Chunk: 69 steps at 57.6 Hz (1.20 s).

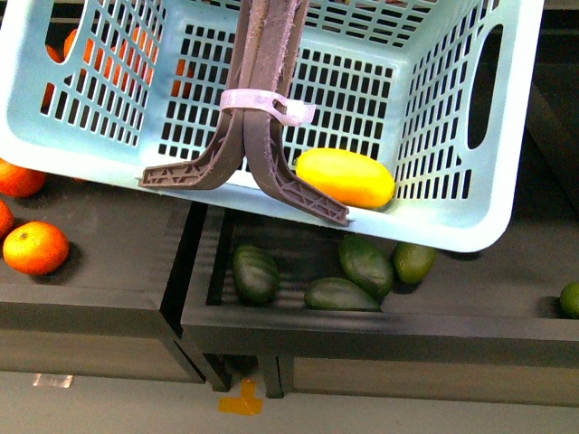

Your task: Pick mango and avocado into basket

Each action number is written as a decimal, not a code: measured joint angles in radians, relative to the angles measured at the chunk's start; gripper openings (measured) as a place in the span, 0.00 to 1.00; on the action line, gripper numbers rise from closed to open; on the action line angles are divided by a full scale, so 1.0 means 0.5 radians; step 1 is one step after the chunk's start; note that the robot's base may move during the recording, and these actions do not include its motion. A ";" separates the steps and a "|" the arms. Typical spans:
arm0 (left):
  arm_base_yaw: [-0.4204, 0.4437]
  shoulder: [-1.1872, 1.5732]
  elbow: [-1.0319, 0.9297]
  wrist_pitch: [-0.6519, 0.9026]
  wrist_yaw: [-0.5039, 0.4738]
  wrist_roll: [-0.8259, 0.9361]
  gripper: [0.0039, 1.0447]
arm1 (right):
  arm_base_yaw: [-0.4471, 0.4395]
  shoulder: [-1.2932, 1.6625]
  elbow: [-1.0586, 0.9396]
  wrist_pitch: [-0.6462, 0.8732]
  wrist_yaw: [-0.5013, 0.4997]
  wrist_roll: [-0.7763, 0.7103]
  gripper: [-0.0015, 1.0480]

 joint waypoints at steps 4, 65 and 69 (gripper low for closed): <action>0.000 0.000 0.000 0.000 0.000 0.000 0.13 | 0.005 -0.211 -0.082 0.002 -0.090 0.095 0.54; 0.000 0.000 0.000 0.000 0.002 0.000 0.13 | 1.193 -1.605 -0.858 -0.037 -0.130 0.857 0.93; 0.000 0.000 0.000 -0.001 -0.004 -0.005 0.13 | 1.187 -1.627 -0.896 0.040 -0.053 0.833 0.91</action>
